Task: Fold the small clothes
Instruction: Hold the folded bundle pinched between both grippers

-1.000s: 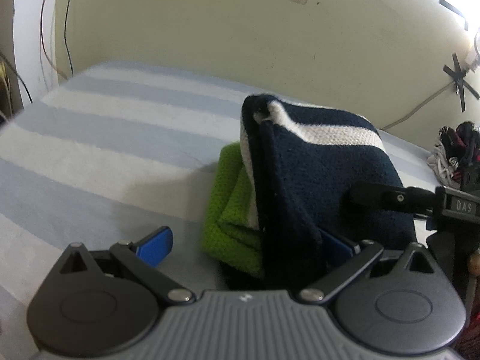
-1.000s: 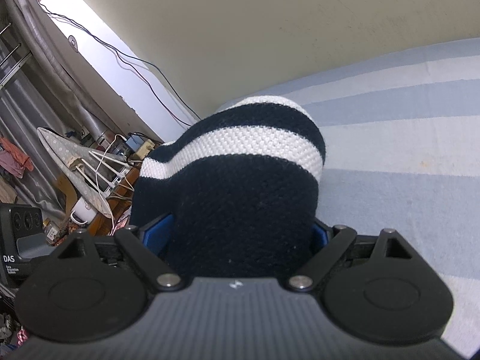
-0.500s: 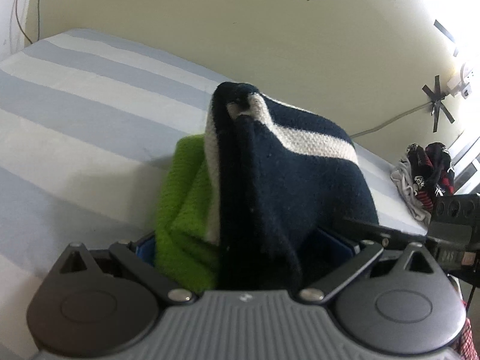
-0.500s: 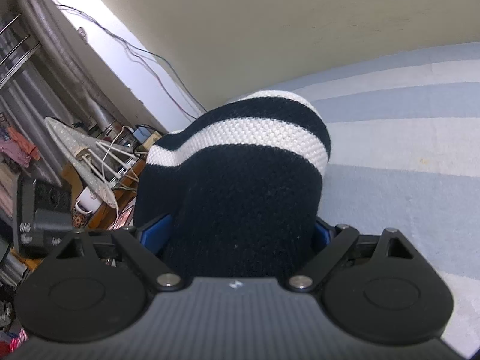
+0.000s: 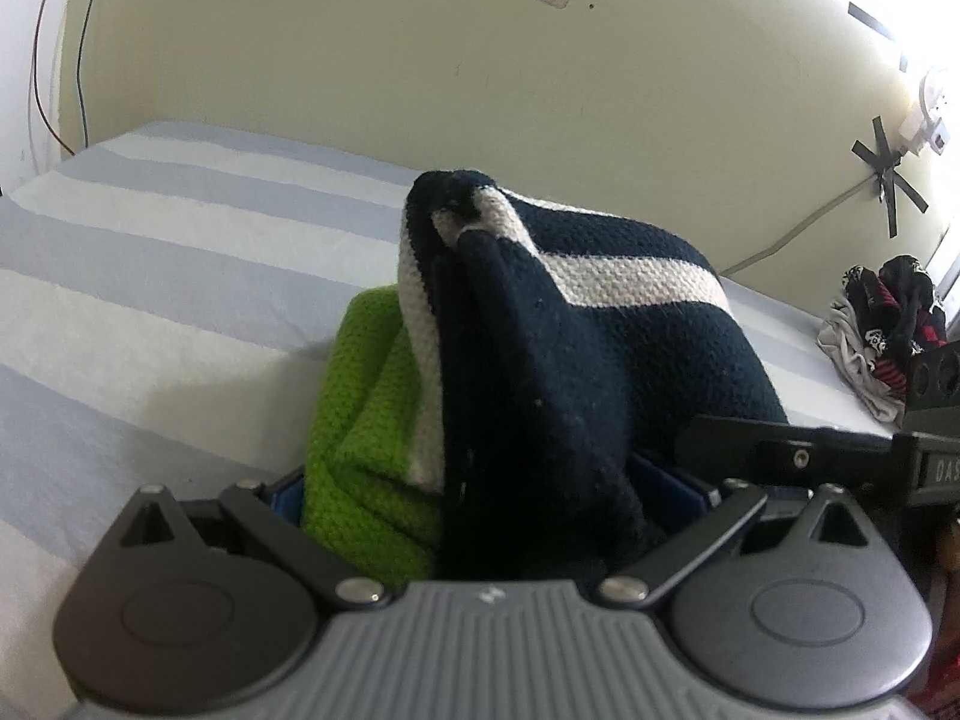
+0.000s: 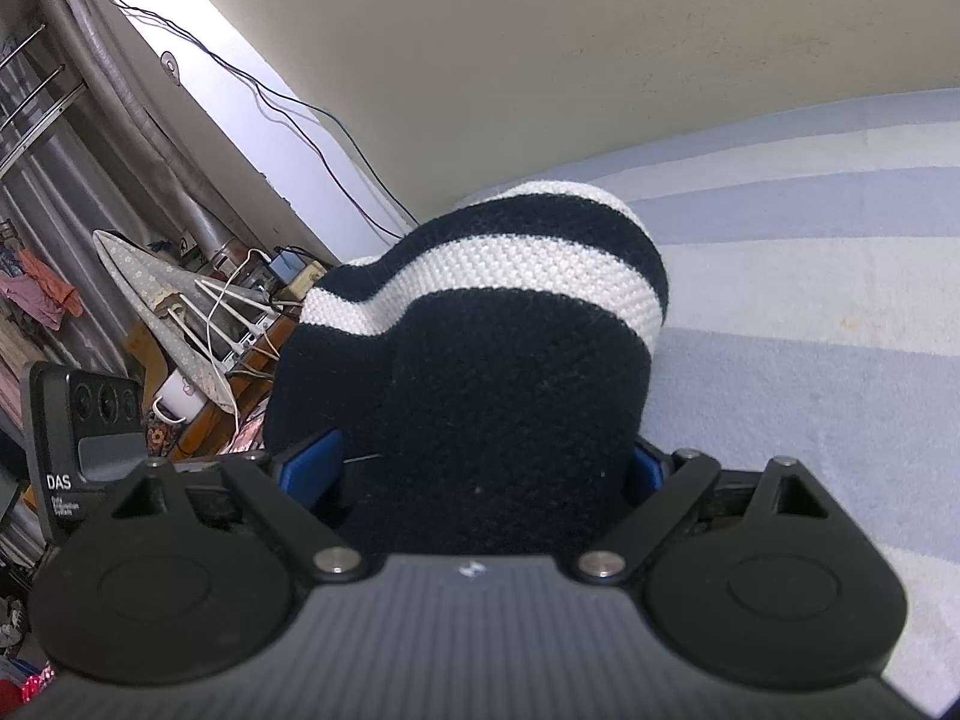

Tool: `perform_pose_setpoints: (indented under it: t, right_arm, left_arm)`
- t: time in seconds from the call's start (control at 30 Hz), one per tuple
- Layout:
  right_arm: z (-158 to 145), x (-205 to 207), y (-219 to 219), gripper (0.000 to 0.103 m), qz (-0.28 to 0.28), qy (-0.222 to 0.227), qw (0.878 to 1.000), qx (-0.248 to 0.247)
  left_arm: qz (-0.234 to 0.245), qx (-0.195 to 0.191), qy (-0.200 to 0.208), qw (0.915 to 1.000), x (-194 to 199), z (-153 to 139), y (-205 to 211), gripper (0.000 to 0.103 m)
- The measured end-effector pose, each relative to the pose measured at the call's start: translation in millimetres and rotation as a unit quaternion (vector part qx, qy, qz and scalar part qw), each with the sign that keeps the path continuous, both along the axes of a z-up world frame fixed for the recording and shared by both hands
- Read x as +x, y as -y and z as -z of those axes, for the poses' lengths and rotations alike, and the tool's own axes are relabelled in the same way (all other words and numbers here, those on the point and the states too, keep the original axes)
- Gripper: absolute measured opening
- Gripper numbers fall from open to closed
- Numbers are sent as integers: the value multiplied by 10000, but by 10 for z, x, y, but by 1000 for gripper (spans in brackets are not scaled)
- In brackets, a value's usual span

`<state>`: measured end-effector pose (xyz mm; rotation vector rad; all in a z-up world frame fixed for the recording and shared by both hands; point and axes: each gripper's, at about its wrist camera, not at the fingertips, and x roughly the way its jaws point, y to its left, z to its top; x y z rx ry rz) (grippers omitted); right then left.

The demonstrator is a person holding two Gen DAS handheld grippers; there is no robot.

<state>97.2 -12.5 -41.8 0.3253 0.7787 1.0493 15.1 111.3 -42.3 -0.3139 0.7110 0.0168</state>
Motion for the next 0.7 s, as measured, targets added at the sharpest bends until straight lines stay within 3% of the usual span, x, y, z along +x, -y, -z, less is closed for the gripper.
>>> perform_pose_setpoints:
  t: [0.13, 0.7]
  right_arm:
    - [-2, -1, -5, 96, -5, 21, 10000, 4]
    - [-2, -5, -21, 103, -142, 101, 9998, 3]
  left_arm:
    - [-54, 138, 84, 9999, -24, 33, 78, 103]
    - [-60, 80, 146, 9998, -83, 48, 55, 103]
